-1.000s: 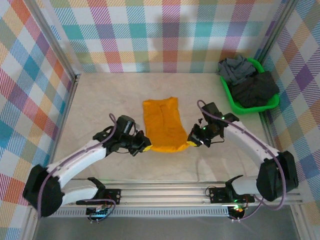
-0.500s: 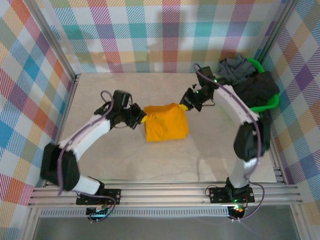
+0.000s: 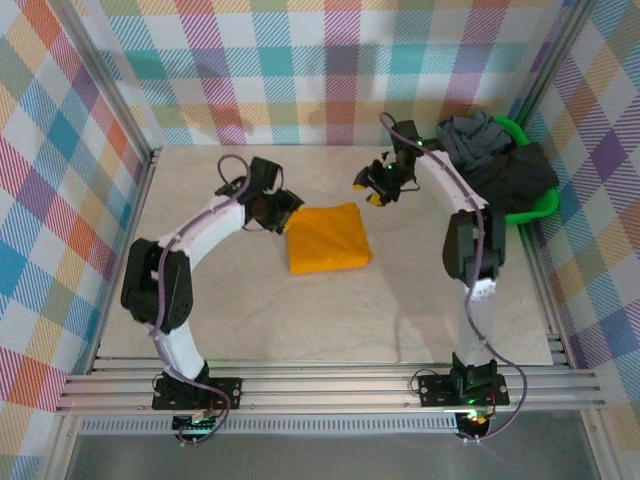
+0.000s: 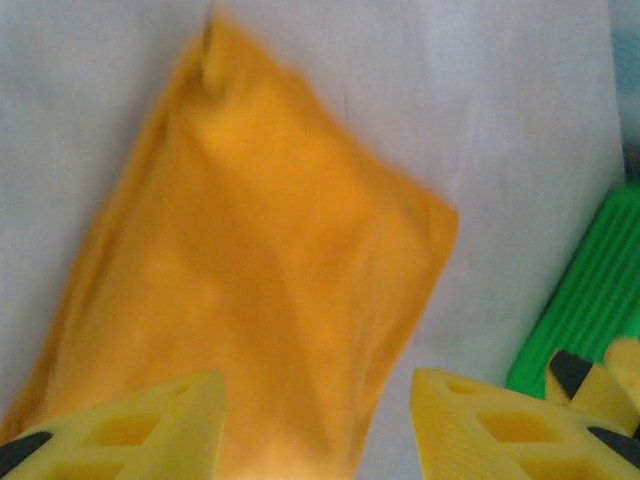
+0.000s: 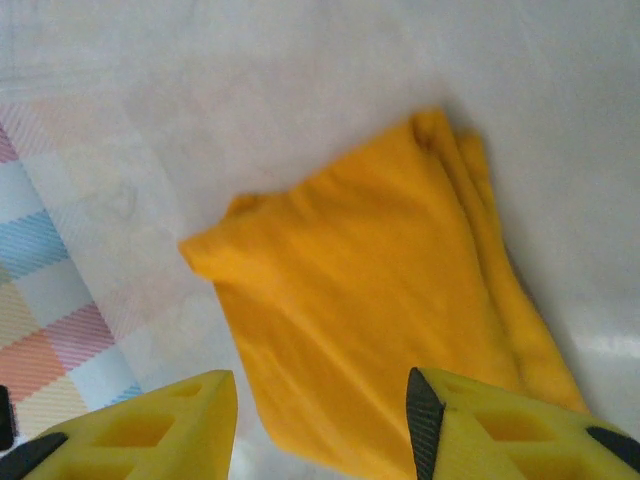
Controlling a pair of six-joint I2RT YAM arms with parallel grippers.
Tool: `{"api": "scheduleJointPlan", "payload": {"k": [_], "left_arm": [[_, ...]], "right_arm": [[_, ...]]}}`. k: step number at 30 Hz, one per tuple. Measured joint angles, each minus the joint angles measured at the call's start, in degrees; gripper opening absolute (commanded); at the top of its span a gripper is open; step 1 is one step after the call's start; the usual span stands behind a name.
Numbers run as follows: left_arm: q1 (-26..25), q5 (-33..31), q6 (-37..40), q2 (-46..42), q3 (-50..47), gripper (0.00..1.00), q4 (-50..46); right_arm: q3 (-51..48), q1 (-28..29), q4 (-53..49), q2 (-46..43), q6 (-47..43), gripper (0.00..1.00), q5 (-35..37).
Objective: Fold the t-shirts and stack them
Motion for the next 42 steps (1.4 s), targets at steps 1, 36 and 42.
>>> {"api": "scheduleJointPlan", "payload": {"k": [1,36,42], "left_arm": [[-2.6,0.1,-2.6,-2.3,-2.9,0.56,0.7],[4.9,-3.4,-17.7,15.0,-3.5,0.00,18.3],[21.9,2.1,5.8,20.0,9.3,0.00,8.9]], "right_arm": [[-5.6,0.0,1.9,-4.2,0.2,0.51,0.2],[-50.9,-5.4,12.2,-53.2,1.7,0.54,-4.3],[-51.6,-5.4,13.3,-52.7,2.1,0.54,-5.3]]}}
